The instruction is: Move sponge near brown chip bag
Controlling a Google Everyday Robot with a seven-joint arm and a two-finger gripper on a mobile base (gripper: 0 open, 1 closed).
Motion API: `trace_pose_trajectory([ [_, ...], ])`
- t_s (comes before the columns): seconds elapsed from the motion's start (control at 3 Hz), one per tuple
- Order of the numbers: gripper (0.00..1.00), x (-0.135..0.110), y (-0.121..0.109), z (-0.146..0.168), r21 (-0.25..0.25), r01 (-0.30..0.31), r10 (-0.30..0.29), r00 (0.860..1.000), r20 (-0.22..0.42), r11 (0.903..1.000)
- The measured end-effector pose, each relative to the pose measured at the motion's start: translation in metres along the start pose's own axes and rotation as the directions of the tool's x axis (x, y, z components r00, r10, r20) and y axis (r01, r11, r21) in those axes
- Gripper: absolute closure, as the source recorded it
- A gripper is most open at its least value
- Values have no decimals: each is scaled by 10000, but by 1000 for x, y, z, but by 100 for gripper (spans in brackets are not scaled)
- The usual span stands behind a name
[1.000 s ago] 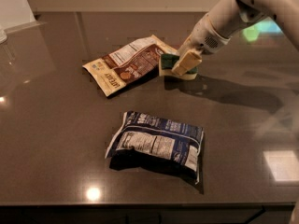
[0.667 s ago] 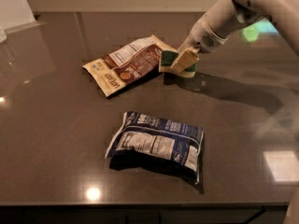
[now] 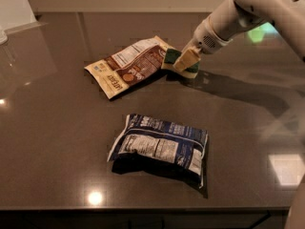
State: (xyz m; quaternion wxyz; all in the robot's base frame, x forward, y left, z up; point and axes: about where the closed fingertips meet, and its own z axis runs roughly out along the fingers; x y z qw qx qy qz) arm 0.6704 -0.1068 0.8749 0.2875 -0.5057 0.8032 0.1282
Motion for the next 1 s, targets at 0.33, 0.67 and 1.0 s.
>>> trace_pose_trajectory([
  [0.33,16,-1,1,3,-45,15,-15,10000,-12,10000],
  [0.67,0,-1,2,5,-88,22,-23,10000,-24,10000],
  [1.0,0,-1,2,5,-90,23,-23,10000,-25,10000],
])
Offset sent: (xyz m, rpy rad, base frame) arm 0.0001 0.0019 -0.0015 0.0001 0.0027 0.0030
